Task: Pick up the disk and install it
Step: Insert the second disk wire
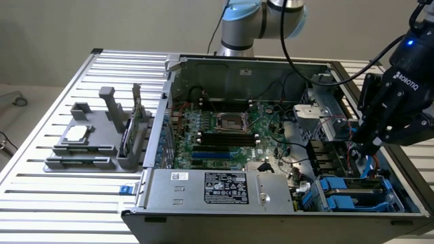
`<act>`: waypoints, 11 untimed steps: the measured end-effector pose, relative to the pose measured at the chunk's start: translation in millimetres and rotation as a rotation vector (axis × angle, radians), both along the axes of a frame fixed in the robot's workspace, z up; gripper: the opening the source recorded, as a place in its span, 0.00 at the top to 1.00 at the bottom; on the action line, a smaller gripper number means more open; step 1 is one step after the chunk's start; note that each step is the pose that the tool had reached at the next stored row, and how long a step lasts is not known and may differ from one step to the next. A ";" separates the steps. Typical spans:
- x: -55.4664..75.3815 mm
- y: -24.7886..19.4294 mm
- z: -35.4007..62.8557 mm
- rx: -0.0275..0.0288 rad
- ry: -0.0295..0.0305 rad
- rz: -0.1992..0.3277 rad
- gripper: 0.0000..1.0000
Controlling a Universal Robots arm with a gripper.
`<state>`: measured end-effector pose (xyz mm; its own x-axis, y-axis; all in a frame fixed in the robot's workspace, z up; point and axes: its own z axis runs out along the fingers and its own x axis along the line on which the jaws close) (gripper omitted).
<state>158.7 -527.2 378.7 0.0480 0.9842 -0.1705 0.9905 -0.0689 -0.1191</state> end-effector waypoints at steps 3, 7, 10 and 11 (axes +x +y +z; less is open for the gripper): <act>0.1 0.2 -0.9 -0.0043 0.0000 0.000 0.69; 0.2 0.4 -2.0 -0.0094 0.0000 0.000 0.82; 0.2 0.5 -2.7 -0.0143 0.0000 -0.001 0.83; 0.2 0.5 -3.4 -0.0144 0.0001 -0.001 0.83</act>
<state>158.9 -526.7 375.3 0.0492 0.9816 -0.1846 0.9904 -0.0719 -0.1181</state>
